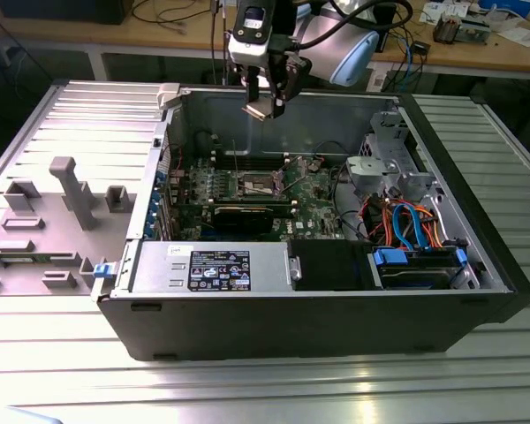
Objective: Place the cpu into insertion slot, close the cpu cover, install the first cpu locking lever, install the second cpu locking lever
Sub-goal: 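Place the cpu into insertion slot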
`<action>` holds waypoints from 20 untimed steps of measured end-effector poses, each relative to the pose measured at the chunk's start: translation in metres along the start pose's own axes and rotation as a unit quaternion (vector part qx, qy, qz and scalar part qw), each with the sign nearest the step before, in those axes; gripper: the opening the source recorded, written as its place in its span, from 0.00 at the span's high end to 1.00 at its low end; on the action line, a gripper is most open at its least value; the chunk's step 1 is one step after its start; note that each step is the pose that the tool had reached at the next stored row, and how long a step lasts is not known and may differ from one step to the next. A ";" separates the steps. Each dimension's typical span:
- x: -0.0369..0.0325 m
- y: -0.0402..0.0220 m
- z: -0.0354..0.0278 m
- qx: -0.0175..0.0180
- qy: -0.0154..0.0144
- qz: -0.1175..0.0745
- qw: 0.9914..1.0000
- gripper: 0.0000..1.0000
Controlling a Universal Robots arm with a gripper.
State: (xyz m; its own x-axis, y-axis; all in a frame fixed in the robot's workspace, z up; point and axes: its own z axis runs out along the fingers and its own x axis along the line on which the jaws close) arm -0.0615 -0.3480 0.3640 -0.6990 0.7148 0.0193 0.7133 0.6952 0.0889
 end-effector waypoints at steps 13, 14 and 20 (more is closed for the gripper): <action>0.0000 0.0000 0.0000 0.000 -0.002 0.025 1.000 0.46; 0.0000 0.0000 0.0000 0.000 -0.002 0.025 1.000 0.46; 0.0000 0.0000 0.0000 -0.001 -0.003 0.029 1.000 0.46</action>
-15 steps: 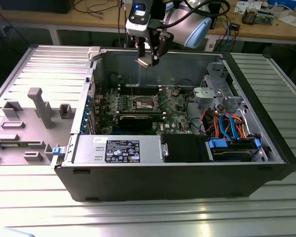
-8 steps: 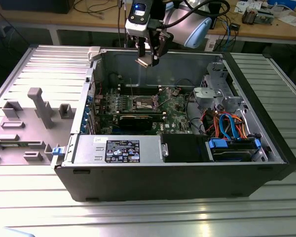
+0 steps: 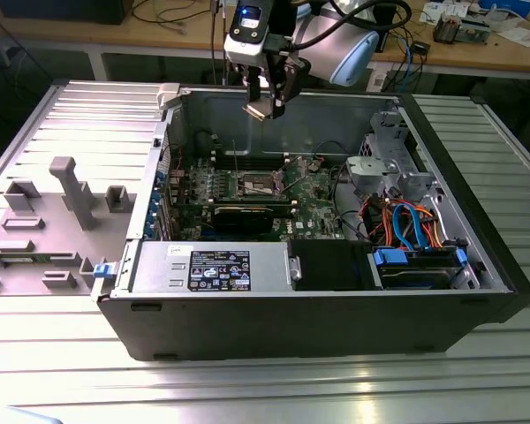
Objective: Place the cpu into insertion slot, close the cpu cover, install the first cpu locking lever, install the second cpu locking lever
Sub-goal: 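Place the cpu into insertion slot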
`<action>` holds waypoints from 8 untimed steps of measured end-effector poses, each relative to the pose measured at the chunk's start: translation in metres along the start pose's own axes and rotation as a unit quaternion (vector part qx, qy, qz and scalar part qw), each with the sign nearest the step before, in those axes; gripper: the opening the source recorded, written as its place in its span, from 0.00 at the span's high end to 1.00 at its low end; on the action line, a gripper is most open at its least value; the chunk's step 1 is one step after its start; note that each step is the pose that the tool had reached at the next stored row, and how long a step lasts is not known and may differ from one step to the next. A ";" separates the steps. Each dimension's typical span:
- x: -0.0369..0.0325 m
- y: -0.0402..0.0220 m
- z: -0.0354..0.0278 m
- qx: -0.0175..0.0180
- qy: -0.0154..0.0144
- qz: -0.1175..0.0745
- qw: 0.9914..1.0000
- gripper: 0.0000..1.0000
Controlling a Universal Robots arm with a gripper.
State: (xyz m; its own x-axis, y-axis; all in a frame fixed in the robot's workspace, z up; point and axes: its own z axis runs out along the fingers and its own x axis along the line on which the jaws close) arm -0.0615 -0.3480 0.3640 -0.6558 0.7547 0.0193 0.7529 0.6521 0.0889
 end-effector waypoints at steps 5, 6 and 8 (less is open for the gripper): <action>0.0000 0.0000 0.0001 0.000 -0.002 0.018 1.000 0.46; 0.0000 0.0000 0.0001 0.000 -0.002 0.024 1.000 0.46; 0.0009 -0.0009 0.0001 -0.001 -0.003 0.028 1.000 0.46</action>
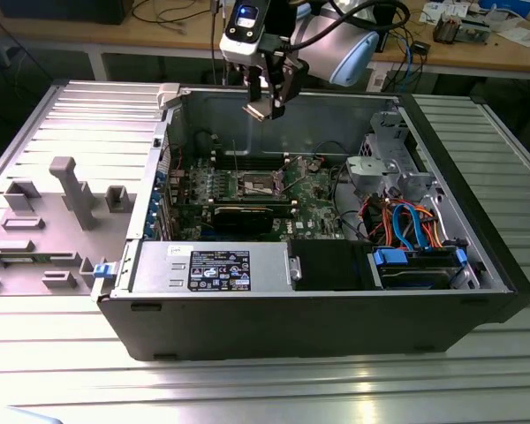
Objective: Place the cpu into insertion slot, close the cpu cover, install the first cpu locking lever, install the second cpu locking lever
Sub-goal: 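Place the cpu into insertion slot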
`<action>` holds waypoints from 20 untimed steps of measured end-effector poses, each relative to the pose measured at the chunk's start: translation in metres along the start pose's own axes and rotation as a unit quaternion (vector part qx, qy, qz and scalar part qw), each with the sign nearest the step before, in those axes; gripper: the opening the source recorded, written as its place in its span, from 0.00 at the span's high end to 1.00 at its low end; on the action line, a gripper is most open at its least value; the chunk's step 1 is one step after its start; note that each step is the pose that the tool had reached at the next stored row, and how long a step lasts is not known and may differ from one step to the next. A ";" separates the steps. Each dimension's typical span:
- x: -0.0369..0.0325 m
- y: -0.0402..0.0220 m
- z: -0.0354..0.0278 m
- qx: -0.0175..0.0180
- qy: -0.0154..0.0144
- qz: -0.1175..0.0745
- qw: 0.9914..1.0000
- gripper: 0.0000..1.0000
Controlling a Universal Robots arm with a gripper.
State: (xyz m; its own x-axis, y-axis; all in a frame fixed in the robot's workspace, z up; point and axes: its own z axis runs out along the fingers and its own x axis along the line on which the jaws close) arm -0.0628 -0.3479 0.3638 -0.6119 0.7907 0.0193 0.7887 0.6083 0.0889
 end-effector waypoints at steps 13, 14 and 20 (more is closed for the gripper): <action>0.0006 -0.0010 0.0011 -0.001 -0.005 0.060 0.998 0.46; 0.0005 -0.0010 0.0011 -0.001 -0.005 0.060 0.998 0.46; 0.0006 -0.0012 0.0023 -0.002 -0.009 0.099 0.995 0.46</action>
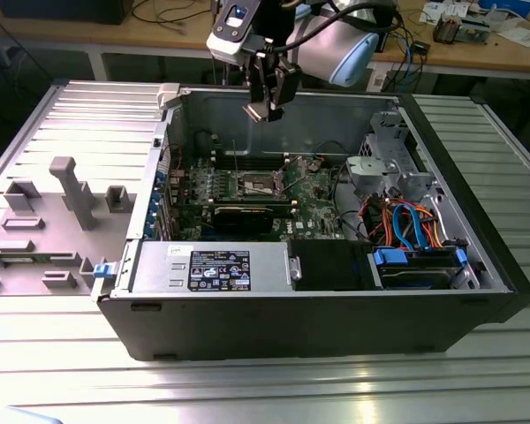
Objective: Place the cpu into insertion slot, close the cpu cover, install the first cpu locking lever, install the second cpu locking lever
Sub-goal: 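Place the cpu into insertion slot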
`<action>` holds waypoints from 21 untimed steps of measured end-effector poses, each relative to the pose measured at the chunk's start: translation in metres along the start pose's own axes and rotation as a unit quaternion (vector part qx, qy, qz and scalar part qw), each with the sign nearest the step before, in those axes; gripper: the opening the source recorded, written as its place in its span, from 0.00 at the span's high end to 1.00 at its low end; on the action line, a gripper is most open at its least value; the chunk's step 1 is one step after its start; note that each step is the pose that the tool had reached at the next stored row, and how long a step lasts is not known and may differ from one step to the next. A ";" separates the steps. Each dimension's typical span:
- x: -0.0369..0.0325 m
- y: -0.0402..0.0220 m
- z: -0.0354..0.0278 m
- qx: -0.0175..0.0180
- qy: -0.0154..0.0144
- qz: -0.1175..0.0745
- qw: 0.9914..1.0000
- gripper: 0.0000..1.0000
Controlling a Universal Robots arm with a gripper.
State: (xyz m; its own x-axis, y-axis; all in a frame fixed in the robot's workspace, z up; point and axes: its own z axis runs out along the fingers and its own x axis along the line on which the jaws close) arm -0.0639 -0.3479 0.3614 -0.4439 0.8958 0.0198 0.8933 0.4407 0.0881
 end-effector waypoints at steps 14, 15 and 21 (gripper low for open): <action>0.0000 -0.0001 0.0008 0.000 -0.002 0.021 1.000 0.46; 0.0000 -0.0001 0.0008 0.000 -0.002 0.022 1.000 0.46; 0.0000 -0.0001 0.0010 -0.001 -0.002 0.027 1.000 0.46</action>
State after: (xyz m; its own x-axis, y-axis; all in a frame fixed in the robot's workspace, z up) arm -0.0639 -0.3479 0.3604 -0.3955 0.9182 0.0198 0.9155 0.3925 0.0881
